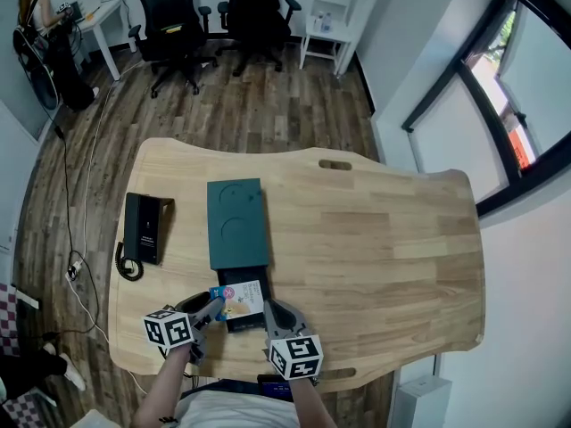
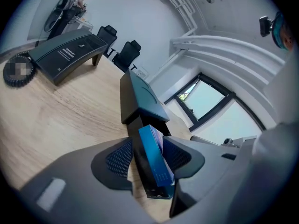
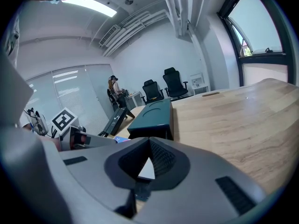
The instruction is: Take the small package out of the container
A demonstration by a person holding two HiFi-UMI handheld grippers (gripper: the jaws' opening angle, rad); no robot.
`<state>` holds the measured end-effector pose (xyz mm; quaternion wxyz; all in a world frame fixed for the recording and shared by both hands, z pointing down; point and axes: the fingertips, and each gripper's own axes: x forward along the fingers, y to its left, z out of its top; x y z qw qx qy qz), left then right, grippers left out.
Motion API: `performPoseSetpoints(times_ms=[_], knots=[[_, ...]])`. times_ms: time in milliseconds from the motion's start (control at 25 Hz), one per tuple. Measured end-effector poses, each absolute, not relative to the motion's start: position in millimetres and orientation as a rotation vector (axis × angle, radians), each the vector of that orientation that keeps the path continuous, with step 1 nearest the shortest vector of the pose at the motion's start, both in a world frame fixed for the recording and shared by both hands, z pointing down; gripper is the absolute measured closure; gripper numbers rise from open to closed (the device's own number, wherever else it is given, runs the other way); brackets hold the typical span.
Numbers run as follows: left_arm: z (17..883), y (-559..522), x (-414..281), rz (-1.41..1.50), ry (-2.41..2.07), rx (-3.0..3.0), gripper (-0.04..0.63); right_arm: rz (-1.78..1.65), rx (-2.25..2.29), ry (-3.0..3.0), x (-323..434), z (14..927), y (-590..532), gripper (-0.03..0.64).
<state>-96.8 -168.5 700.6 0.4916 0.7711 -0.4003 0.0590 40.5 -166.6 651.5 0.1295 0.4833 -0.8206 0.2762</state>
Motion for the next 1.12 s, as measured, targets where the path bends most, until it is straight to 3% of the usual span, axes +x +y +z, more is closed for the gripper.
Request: performPoseSetpoints(times_ms=[120,280,1120], knots=[[700.2,-168.5,-95.0,0.124,-0.947,1.852,0.396,0.800,1.402,-2.382,39.8,650.6,-166.8,0.613],[695.7,-168.3,-90.7,0.113,-0.932,1.853,0.458,0.797,1.400,-2.378,41.6,649.9,-164.9,0.614],[675.0,-177.4,-91.5,-0.021,-0.969,1.818,0.495,0.742,1.418,-2.379,58.7,638.0,-161.2,0.614]])
